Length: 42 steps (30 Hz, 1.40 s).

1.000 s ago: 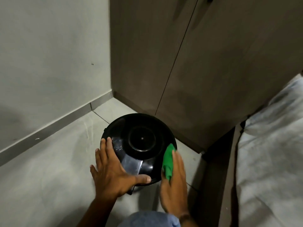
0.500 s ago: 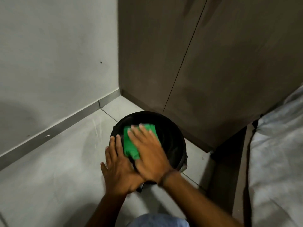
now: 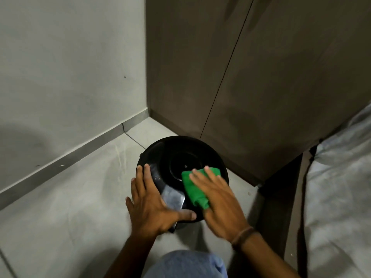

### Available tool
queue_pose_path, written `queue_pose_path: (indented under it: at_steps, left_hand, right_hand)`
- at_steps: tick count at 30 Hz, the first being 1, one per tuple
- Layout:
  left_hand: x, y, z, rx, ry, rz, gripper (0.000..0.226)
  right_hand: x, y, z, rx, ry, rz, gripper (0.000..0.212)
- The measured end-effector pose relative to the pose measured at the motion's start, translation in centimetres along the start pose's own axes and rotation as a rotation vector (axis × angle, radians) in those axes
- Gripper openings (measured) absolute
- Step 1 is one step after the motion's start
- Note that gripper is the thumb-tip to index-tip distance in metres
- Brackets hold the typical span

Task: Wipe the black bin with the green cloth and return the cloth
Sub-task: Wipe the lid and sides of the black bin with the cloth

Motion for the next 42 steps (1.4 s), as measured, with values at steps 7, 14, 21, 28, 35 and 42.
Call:
queue_pose_path:
  at_steps: [7, 14, 21, 28, 35, 42]
  left_hand:
    - [0.2, -0.1, -0.3, 0.02, -0.032, -0.007, 0.172]
    - [0.1, -0.2, -0.3, -0.009, 0.005, 0.01, 0.184]
    - [0.4, 0.1, -0.7, 0.027, -0.042, -0.034, 0.169]
    - [1.0, 0.4, 0.0, 0.026, 0.122, -0.078, 0.188]
    - [5.8, -1.4, 3.1, 0.455, 0.735, -0.514, 0.177]
    - [10.4, -6.3, 7.2, 0.97, 0.414, -0.504, 0.168]
  right_hand:
    - [5.5, 4.9, -2.3, -0.007, 0.048, 0.02, 0.082]
    - [7.4, -0.4, 0.7, -0.087, -0.068, -0.265, 0.079]
    - [-5.6, 0.9, -2.2, 0.192, -0.052, 0.007, 0.059]
    - [7.0, -6.9, 1.7, 0.432, -0.158, -0.544, 0.061]
    - [11.5, -3.0, 1.1, 0.235, 0.19, -0.28, 0.045]
    - [6.1, -3.8, 0.3, 0.271, -0.14, -0.601, 0.051]
Point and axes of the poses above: each hand's wrist, its own x-axis towards the middle knuckle, its own z-axis out of the back of the hand, y = z × x, the point moved 3 cm from there along x, towards the middle knuckle, and after that the axes turned 4 degrees about -y, right-handed, at the moved point
